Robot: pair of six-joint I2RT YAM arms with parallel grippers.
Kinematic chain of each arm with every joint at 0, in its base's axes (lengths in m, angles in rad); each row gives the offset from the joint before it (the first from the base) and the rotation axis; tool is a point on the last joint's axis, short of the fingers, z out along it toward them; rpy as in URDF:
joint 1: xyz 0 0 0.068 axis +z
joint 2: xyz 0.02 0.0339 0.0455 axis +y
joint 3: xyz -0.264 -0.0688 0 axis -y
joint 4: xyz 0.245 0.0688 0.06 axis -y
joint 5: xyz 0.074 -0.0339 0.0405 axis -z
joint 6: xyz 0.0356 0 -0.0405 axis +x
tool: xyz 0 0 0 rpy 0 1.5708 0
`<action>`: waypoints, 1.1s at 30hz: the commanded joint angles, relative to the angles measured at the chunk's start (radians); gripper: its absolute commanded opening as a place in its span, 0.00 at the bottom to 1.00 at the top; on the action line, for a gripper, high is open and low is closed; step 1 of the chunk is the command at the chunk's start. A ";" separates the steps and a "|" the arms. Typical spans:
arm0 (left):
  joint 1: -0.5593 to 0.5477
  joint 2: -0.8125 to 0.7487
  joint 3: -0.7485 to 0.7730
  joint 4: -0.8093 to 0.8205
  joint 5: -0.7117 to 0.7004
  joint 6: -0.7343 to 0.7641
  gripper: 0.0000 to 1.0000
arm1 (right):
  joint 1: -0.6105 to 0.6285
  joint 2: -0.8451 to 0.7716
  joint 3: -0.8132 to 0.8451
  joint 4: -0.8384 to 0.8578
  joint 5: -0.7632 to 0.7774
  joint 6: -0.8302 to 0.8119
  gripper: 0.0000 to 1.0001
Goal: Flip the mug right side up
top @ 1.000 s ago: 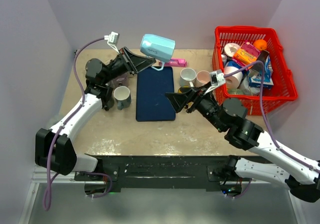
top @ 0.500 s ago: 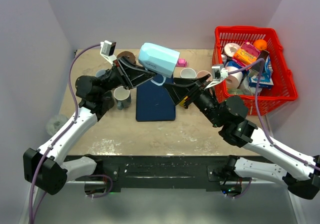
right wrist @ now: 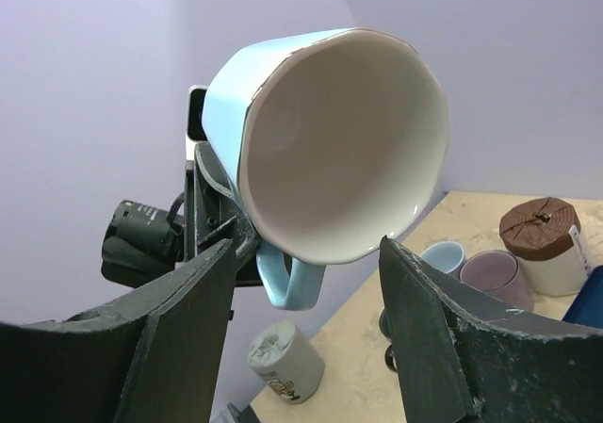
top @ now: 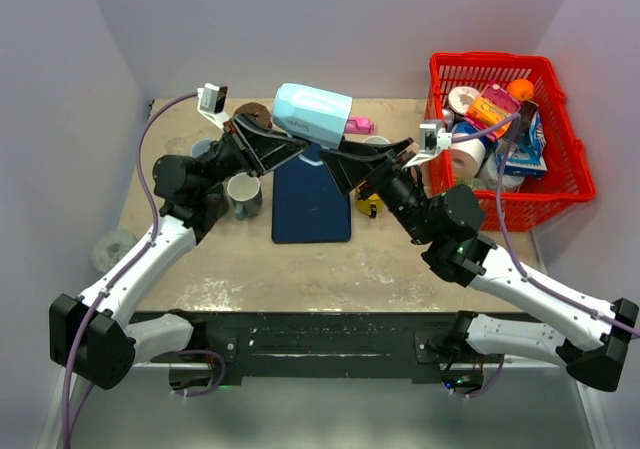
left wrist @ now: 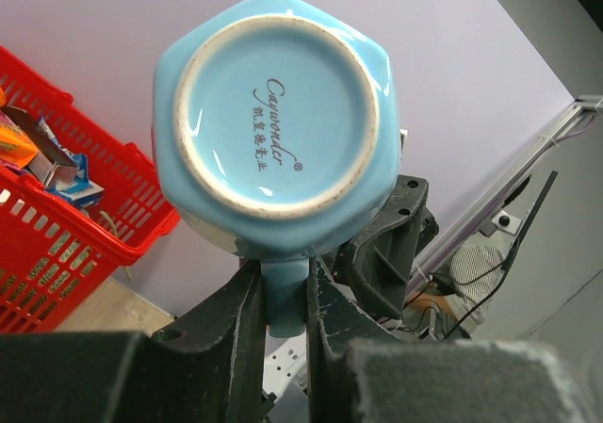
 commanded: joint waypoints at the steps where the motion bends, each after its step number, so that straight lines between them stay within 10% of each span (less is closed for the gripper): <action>1: -0.017 -0.013 0.010 0.134 -0.016 -0.018 0.00 | 0.010 0.024 0.035 0.065 -0.044 0.022 0.62; 7: -0.017 -0.017 -0.021 0.206 -0.053 -0.027 0.00 | 0.012 0.029 0.020 0.082 -0.044 0.047 0.59; 15: -0.019 -0.057 -0.067 0.232 -0.126 0.025 0.00 | 0.010 0.035 0.006 0.090 -0.032 0.084 0.80; 33: -0.022 -0.126 -0.107 0.162 -0.206 0.129 0.00 | 0.013 0.029 0.003 0.091 -0.053 0.111 0.73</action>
